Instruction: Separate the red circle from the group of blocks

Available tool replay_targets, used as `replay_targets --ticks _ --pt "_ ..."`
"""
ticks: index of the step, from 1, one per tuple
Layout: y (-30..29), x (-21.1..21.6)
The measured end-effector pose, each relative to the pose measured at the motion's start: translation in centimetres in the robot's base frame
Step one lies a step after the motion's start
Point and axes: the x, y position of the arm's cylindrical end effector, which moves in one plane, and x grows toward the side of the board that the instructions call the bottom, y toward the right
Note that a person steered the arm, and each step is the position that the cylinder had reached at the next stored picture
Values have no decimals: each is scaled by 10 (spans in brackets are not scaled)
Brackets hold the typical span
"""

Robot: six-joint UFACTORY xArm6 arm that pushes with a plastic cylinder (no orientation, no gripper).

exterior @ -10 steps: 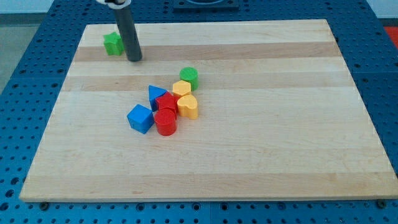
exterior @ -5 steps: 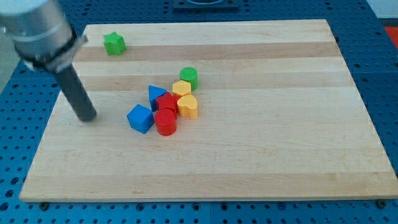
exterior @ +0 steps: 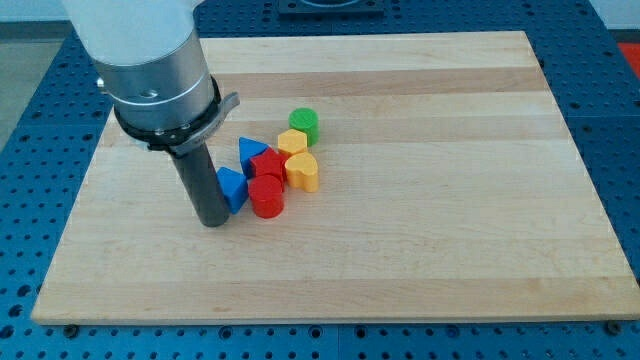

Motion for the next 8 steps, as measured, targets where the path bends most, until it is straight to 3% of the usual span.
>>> replay_targets --ticks 1,3,4,6,7,8 --pt "42 -1" --pt "59 -1" --pt "124 -13" --pt "125 -16" --pt "126 -66" --pt "126 -66"
